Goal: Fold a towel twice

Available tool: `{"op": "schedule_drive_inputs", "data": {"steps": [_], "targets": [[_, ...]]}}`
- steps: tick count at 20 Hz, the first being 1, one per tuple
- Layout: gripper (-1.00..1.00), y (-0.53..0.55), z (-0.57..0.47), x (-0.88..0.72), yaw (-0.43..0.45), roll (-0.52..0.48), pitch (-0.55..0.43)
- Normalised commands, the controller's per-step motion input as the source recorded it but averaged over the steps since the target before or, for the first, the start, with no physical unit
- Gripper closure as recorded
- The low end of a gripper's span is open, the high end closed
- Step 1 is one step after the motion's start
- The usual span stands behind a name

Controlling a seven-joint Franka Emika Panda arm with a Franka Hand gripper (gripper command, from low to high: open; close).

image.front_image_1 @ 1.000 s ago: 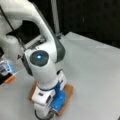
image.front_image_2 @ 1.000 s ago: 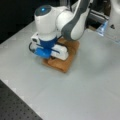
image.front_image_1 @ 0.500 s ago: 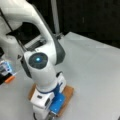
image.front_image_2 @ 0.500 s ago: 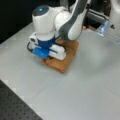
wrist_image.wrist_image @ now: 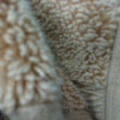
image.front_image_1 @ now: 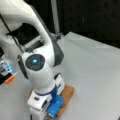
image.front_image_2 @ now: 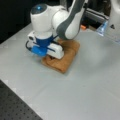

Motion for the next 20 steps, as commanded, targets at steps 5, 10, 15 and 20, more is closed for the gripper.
{"op": "schedule_drive_inputs", "data": {"steps": [5, 10, 15, 20], "targets": [[-1.00, -0.06, 0.05, 0.06, 0.043, 0.125, 0.048], [-1.00, -0.10, 0.13, 0.00, 0.056, 0.092, 0.095], [-1.00, -0.14, 0.19, -0.03, 0.082, 0.049, 0.142], [-1.00, -0.10, 0.22, 0.00, 0.107, 0.015, 0.175]]}}
